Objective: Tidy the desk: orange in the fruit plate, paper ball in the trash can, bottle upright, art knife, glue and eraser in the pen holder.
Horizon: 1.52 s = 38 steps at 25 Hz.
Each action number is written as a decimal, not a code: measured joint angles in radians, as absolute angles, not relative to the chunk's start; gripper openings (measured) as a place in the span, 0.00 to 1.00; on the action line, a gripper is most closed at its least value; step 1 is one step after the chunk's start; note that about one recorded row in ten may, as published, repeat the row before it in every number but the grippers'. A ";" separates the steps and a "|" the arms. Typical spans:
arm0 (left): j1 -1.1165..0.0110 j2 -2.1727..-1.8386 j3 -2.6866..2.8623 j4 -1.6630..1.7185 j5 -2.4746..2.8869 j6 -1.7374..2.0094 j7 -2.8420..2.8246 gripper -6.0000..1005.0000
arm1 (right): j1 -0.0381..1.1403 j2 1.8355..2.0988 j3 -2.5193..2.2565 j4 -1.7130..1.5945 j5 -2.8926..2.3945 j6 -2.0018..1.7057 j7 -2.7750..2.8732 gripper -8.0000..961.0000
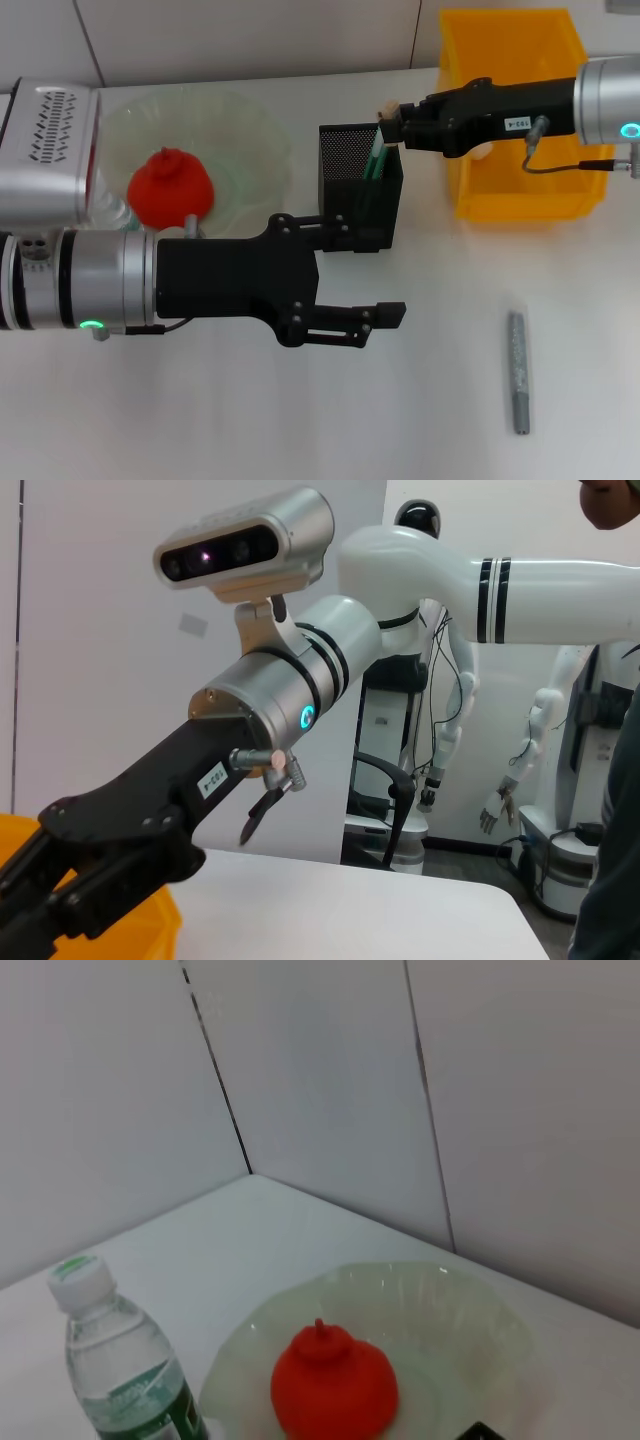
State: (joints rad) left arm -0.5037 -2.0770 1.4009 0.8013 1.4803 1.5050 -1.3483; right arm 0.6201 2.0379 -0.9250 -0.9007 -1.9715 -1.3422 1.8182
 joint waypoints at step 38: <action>-0.500 -2.076 1.404 0.794 1.480 1.506 -1.348 0.79 | 0.648 2.053 -0.959 -0.865 -2.016 -1.248 1.797 0.48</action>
